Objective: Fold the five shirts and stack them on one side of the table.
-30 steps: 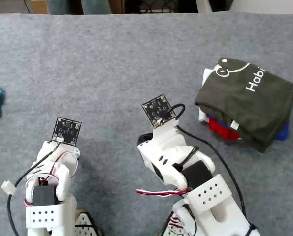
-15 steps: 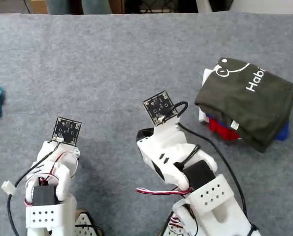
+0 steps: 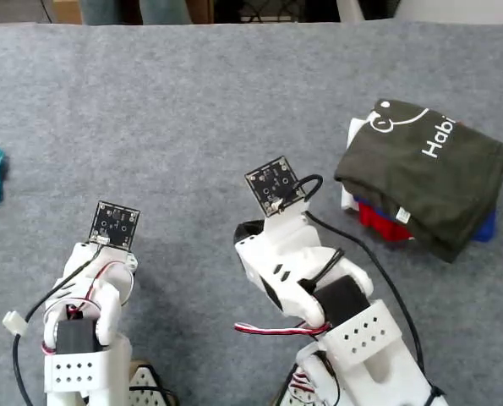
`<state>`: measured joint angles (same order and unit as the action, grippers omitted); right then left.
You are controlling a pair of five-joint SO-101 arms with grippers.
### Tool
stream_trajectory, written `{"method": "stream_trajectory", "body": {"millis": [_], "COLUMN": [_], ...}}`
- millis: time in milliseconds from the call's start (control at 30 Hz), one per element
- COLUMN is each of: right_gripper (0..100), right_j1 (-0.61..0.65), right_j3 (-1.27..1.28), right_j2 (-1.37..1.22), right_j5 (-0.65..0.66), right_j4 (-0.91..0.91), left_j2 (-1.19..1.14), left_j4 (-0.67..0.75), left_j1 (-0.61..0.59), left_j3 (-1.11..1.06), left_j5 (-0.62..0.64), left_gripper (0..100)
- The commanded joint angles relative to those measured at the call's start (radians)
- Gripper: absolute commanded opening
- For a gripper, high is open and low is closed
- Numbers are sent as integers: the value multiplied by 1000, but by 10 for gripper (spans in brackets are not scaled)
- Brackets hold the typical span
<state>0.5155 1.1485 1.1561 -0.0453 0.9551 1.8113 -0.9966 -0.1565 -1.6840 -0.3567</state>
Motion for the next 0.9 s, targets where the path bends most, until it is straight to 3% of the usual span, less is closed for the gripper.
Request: {"method": "stream_trajectory", "body": {"millis": [0,367,633,700,800,867], "right_gripper": [15,15,15,15,15,15], "right_j1": [8,8,8,6,6,6], "right_j3": [-124,-166,-298,-318,-317,-315], "right_j2": [12,15,10,8,8,8], "right_j5": [-6,-5,-6,0,2,2], "right_j4": [3,51,172,166,169,172], "left_j2": [5,5,5,5,3,2], "left_j4": [11,9,-172,-160,-100,-55], "left_j1": [13,15,5,-44,-229,-383], "left_j3": [-13,-13,-10,39,208,286], "left_j5": [2,2,-18,-120,-365,-465], "left_gripper": [30,30,30,29,29,29]}}
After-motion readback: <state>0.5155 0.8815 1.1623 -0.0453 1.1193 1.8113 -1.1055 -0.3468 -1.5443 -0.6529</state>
